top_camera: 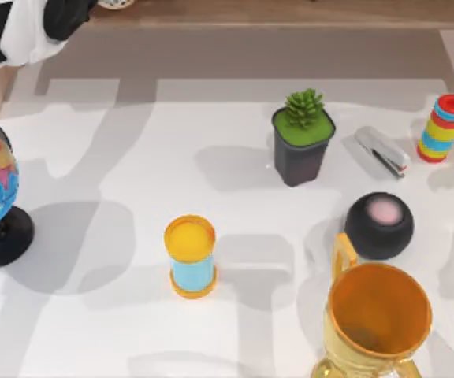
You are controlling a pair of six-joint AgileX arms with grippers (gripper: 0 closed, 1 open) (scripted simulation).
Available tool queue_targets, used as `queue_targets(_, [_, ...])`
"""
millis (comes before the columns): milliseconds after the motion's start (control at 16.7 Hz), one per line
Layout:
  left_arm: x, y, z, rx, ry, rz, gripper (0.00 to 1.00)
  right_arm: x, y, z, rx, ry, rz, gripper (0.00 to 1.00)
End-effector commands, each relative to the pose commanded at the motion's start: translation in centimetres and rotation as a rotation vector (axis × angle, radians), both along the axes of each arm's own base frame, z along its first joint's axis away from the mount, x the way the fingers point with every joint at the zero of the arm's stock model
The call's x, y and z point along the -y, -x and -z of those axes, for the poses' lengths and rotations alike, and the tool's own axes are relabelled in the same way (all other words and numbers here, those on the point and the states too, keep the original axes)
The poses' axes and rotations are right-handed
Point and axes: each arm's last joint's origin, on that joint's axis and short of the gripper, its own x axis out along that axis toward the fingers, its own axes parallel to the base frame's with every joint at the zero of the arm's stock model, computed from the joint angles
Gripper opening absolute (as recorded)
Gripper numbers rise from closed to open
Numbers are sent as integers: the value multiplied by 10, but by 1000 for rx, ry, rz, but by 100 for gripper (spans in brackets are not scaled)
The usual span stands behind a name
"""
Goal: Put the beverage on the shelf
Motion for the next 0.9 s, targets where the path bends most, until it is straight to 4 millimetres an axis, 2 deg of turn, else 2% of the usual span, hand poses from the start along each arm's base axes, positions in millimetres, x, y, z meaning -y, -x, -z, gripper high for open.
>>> queue_targets(720, [0,0,0,0,0,0,98,0,0,0,0,0,0,100])
queue_targets(900, [0,0,0,0,0,0,100,0,0,0,0,0,0,100])
